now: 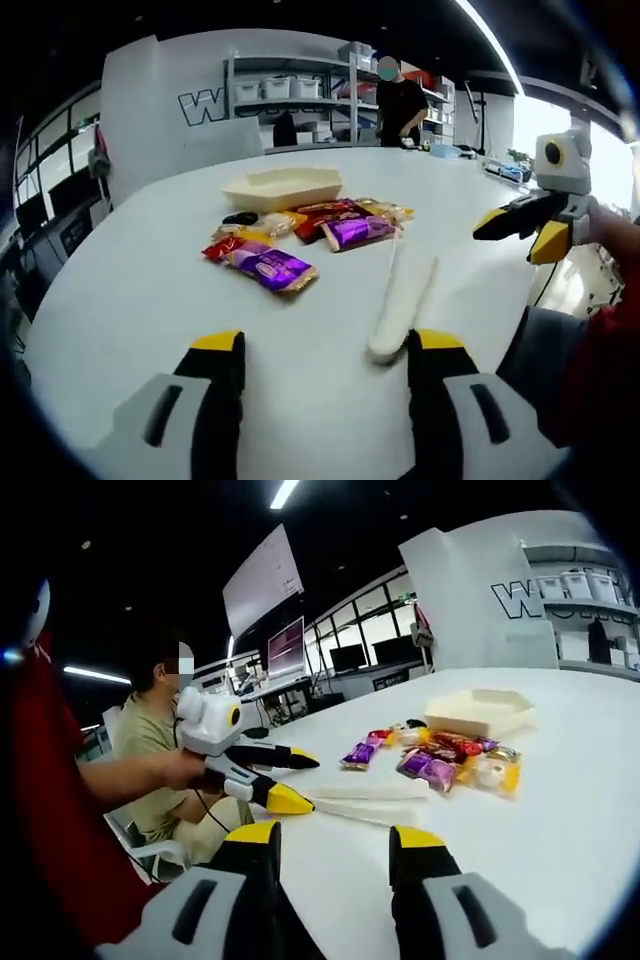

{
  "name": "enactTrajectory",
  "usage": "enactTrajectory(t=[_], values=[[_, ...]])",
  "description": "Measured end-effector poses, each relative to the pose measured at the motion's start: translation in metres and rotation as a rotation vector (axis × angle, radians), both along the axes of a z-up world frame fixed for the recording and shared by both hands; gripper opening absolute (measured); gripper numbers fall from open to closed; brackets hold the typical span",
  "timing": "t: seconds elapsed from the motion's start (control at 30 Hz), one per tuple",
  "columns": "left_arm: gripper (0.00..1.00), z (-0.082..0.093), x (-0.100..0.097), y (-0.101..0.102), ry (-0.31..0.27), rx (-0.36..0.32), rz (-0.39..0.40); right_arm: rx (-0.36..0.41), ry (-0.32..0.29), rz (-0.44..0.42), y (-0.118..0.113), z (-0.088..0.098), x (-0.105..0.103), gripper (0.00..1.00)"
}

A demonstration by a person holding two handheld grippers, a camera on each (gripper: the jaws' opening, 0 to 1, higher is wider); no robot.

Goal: Place the target food into the container with the food tongs after gripping and lifting it, then release it inside without dropping or visibly crushing the food.

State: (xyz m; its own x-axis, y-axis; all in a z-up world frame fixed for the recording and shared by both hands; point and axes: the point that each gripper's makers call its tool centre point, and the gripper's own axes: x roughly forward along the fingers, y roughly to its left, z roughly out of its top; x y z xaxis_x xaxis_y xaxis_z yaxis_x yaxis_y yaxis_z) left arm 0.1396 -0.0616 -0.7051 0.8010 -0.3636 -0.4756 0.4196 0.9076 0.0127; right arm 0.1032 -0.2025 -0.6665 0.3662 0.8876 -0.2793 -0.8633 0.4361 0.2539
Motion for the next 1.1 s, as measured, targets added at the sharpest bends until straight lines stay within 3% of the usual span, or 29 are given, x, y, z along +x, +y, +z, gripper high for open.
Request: enactTrajectory(t=[0.33,0.53,0.93,1.1], values=[[0.63,-0.001,0.006,0.010,-0.006,-0.004,0.031,-0.020,-0.004,-0.007,0.002,-0.004,0.003,0.39],[0.62,-0.001,0.007,0.008,-0.020,-0.011,0.018,-0.069,-0.056,0.011,0.007,-0.010,0.007,0.36],[0.61,-0.001,0.009,0.007,-0.030,-0.016,-0.001,-0.108,-0.068,0.011,0.011,-0.023,0.032,0.38],[0.52,-0.001,0.006,-0.004,-0.032,-0.013,-0.074,-0.124,-0.061,0.028,0.014,-0.029,0.033,0.31]])
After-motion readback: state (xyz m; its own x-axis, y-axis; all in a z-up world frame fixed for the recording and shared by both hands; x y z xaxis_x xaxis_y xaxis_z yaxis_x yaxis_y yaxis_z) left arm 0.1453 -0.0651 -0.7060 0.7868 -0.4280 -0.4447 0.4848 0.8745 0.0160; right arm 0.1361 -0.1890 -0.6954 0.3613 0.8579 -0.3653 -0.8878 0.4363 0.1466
